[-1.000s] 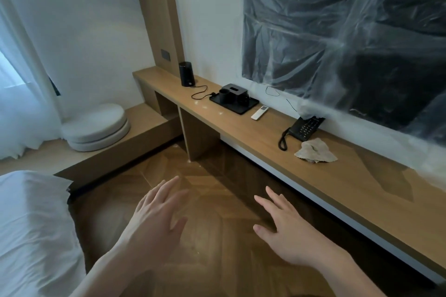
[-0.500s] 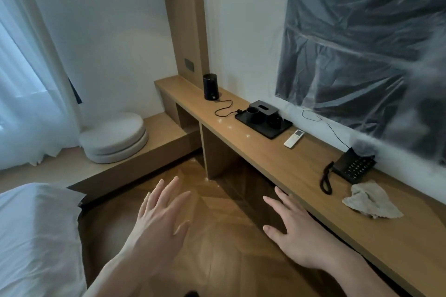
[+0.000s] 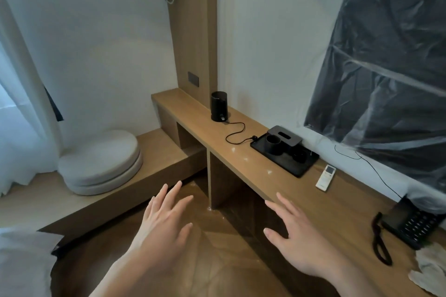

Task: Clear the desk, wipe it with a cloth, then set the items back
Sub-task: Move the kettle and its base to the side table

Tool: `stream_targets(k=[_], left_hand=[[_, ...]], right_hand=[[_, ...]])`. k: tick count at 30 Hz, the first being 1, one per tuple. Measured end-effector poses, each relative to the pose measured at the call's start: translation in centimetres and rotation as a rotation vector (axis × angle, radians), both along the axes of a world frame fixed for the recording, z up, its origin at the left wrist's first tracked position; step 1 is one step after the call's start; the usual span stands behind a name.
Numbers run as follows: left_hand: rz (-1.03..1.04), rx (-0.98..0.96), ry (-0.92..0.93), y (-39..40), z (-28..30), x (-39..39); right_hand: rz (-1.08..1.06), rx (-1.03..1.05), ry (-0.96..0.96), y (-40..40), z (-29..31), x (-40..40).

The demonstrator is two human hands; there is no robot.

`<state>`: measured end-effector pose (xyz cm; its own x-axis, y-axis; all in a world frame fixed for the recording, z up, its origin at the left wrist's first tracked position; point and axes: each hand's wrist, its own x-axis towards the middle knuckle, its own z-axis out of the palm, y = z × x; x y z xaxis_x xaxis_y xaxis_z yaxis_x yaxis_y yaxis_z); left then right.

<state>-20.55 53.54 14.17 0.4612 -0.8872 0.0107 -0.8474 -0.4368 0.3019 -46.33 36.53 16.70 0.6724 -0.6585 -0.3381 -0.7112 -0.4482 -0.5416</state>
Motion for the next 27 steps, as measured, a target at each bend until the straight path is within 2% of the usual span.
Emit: stream_targets(k=[7, 20, 27], left_hand=[[-0.064, 0.069, -0.003, -7.5, 0.1, 8.2], [0.047, 0.106, -0.015, -24.9, -1.1, 27.0], [0.080, 0.156, 0.012, -33.3, -2.1, 33.8]], right_hand=[[-0.048, 0.034, 0.000, -6.7, -0.7, 7.3], [-0.021, 0.099, -0.002, -27.3, -4.1, 26.3], [0.019, 0.056, 0.002, -37.5, -4.1, 34.5]])
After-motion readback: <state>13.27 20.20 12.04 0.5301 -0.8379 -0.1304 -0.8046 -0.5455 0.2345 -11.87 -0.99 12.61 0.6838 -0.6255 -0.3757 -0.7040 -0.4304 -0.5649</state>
